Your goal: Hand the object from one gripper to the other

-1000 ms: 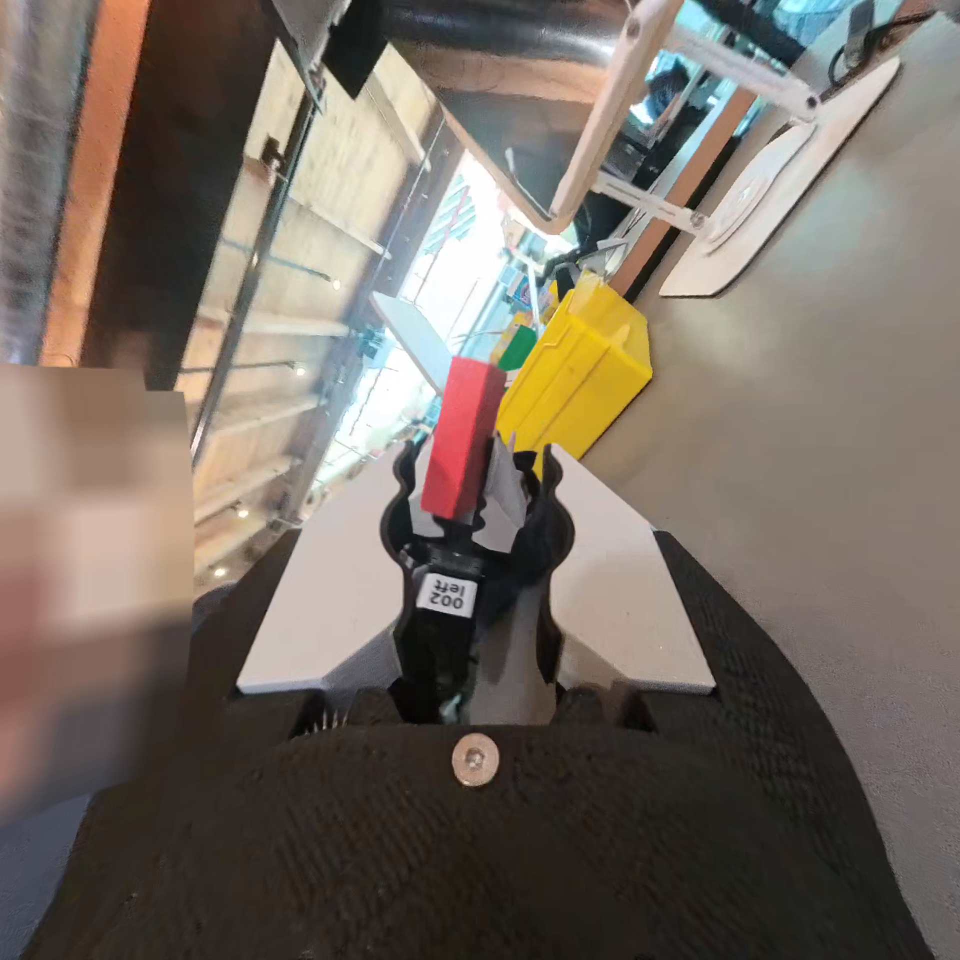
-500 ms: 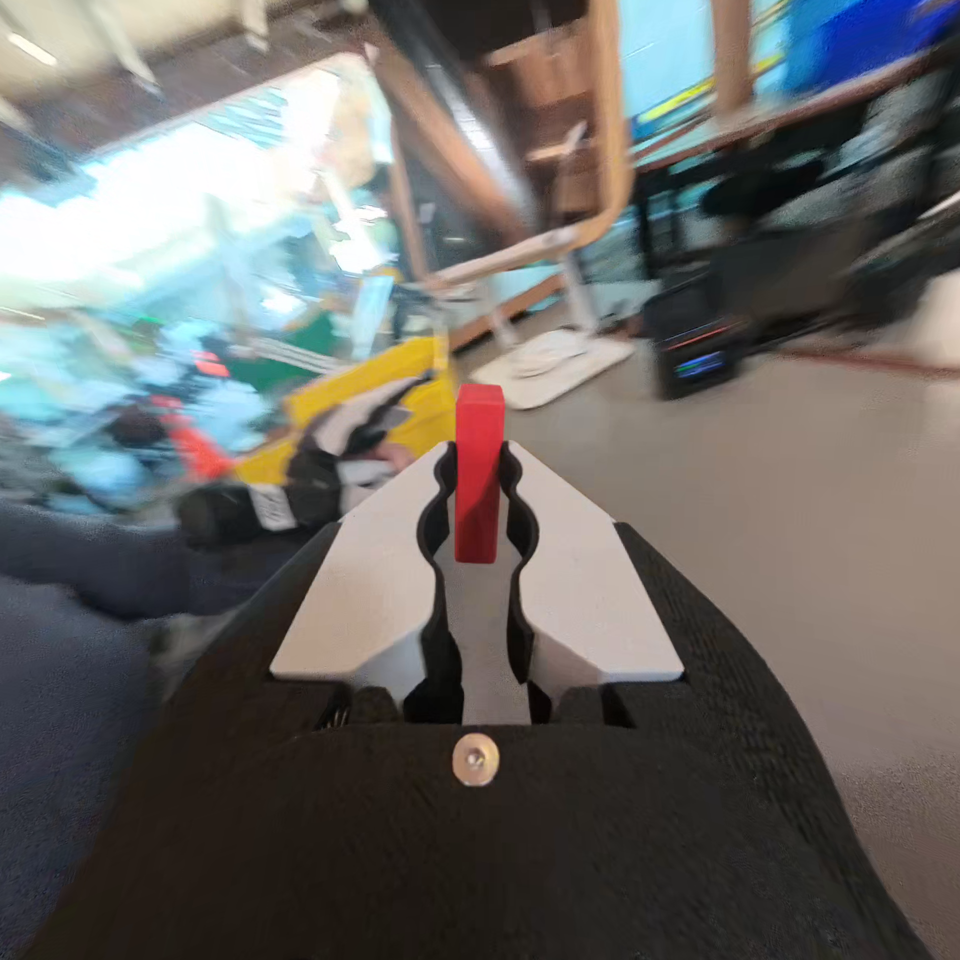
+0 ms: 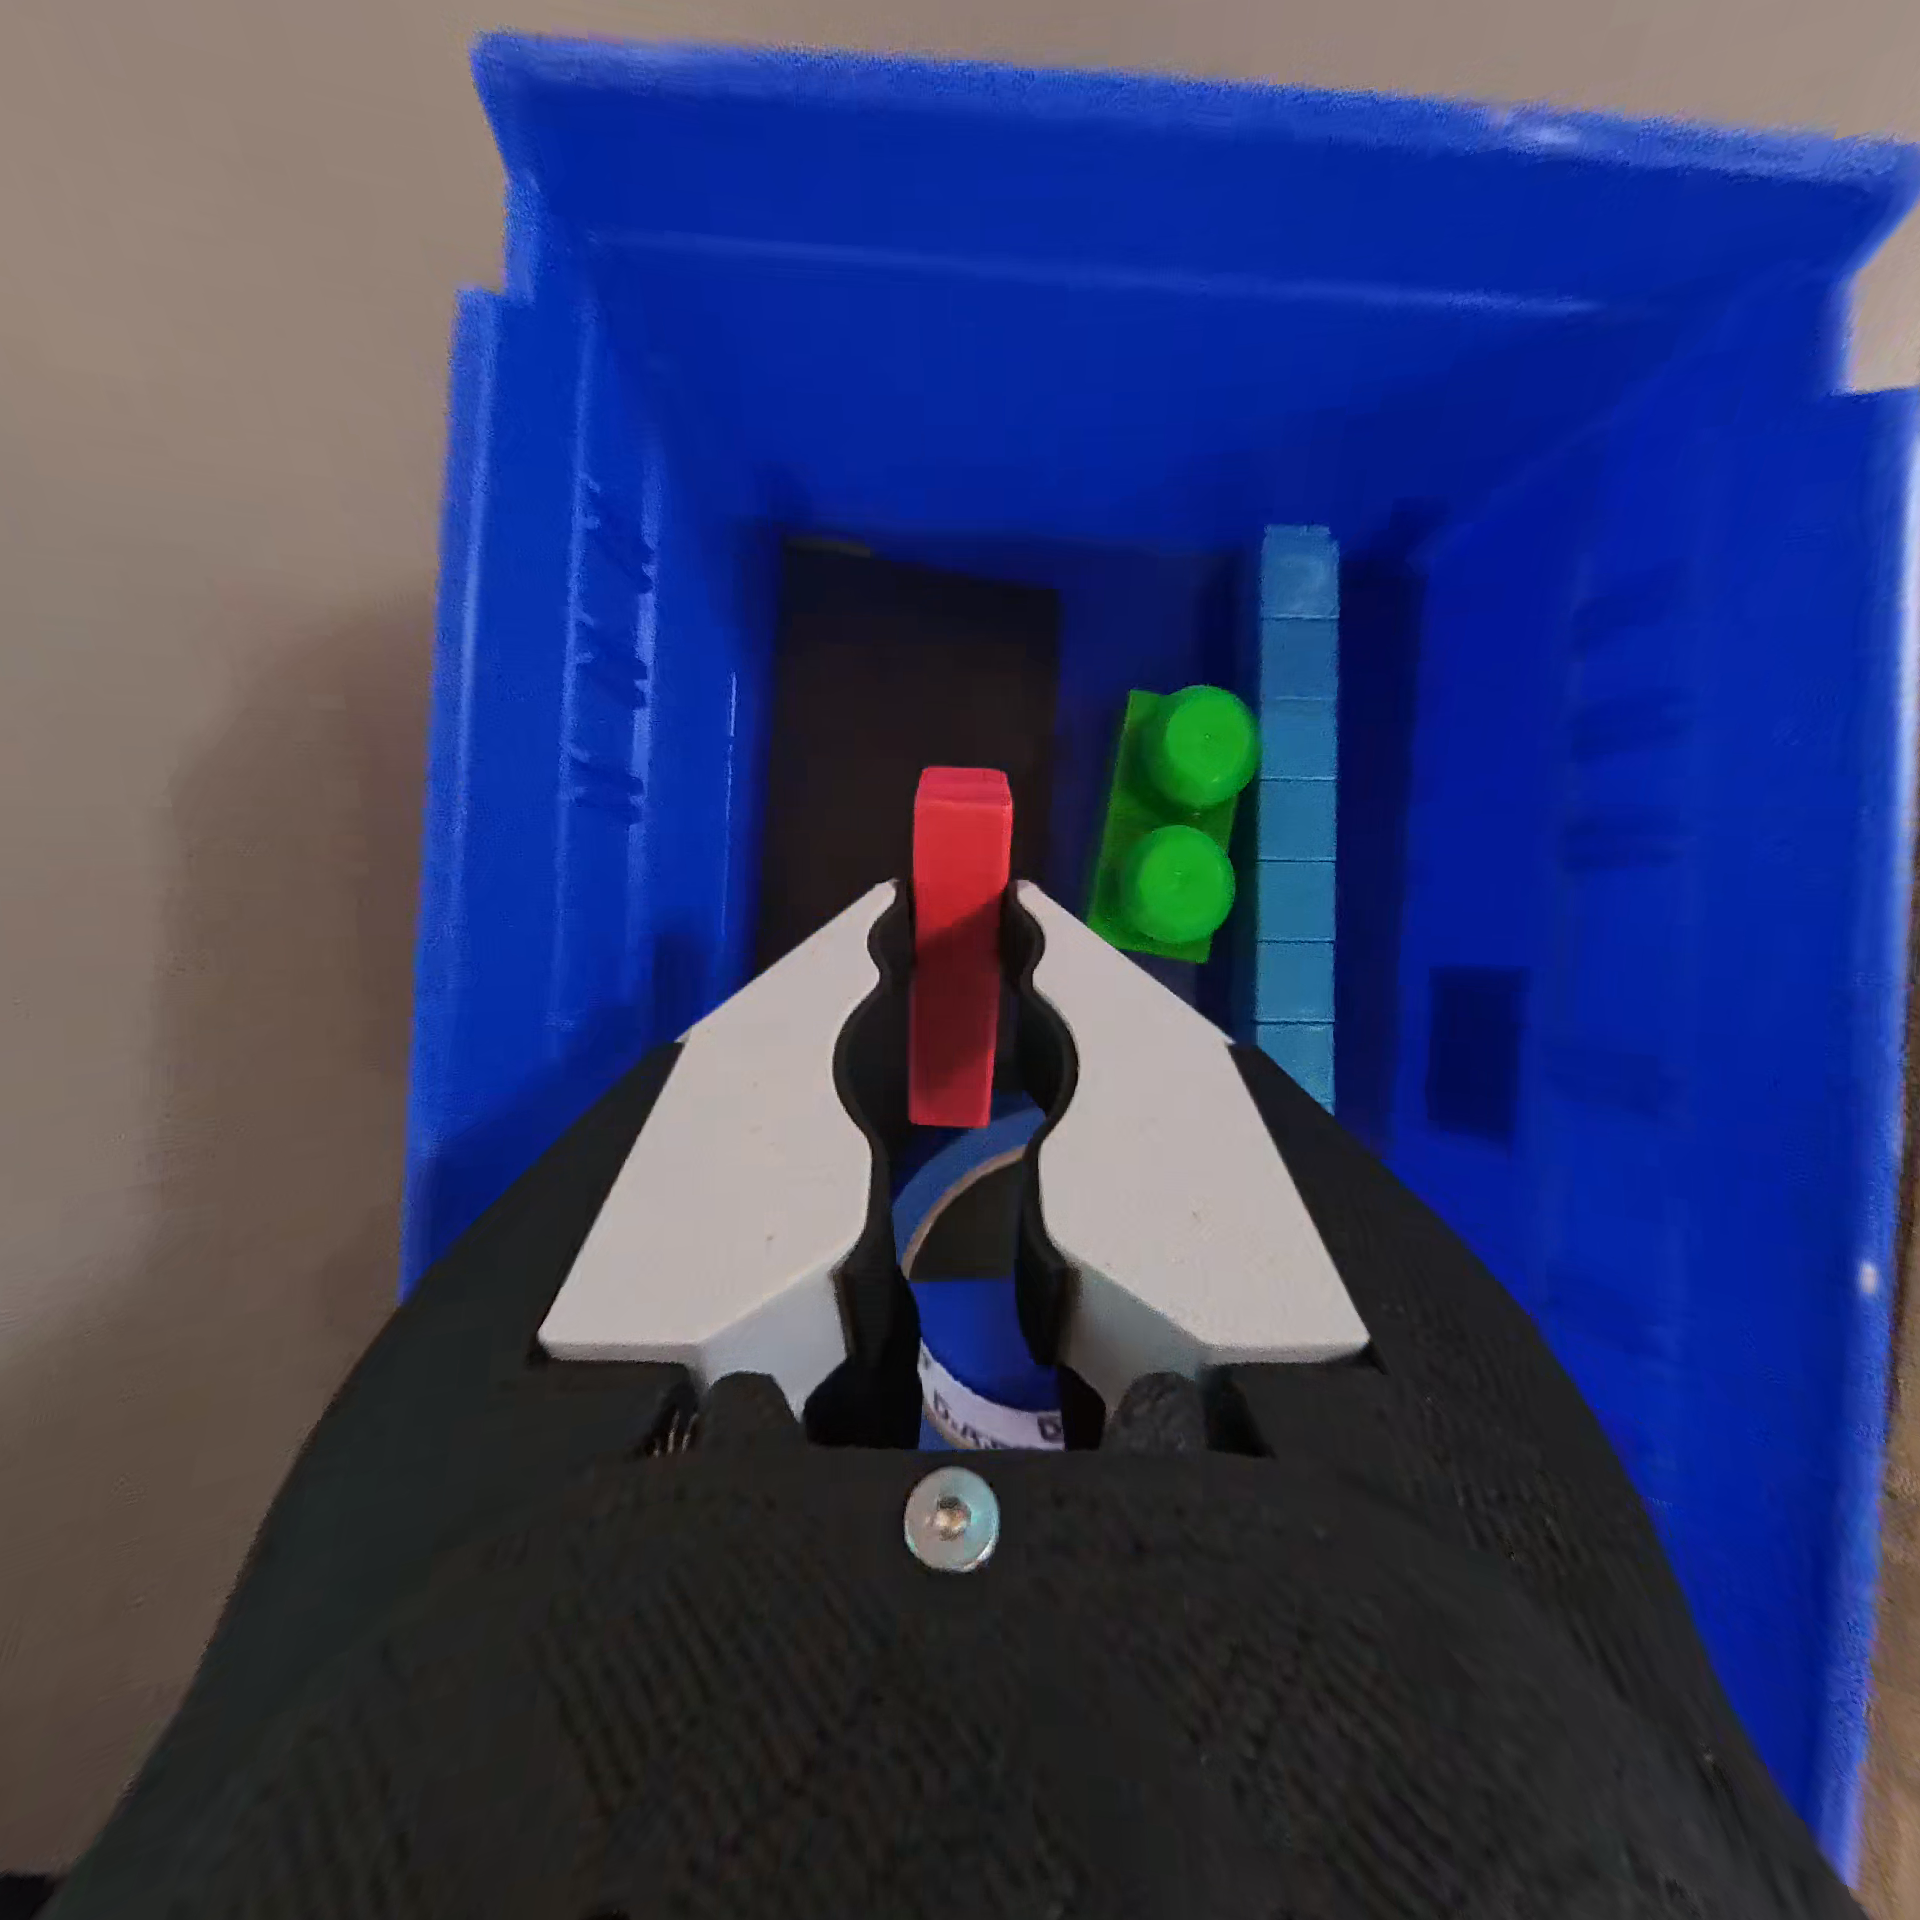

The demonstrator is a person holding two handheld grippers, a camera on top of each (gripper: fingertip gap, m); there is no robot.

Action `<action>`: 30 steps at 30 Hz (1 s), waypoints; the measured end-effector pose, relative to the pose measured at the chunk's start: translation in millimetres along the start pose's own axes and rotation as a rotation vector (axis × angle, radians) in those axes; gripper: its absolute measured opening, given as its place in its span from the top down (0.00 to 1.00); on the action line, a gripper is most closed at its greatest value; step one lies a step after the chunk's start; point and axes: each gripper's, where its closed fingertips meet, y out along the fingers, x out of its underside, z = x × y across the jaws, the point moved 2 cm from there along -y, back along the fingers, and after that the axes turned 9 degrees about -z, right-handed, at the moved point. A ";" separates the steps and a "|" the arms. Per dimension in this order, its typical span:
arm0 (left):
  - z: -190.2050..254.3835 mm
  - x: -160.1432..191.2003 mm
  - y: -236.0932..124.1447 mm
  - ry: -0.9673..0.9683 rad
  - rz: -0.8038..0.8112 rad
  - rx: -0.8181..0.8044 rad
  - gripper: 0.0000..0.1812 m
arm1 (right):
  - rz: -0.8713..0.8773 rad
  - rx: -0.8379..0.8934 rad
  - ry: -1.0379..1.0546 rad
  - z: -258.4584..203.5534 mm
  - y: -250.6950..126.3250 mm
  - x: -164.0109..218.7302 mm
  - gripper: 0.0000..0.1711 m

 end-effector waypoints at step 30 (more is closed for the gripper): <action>0.9 2.7 3.0 -0.074 -0.063 0.118 0.75 | 1.311 -0.067 -0.611 -349.0 -36.8 -47.1 0.88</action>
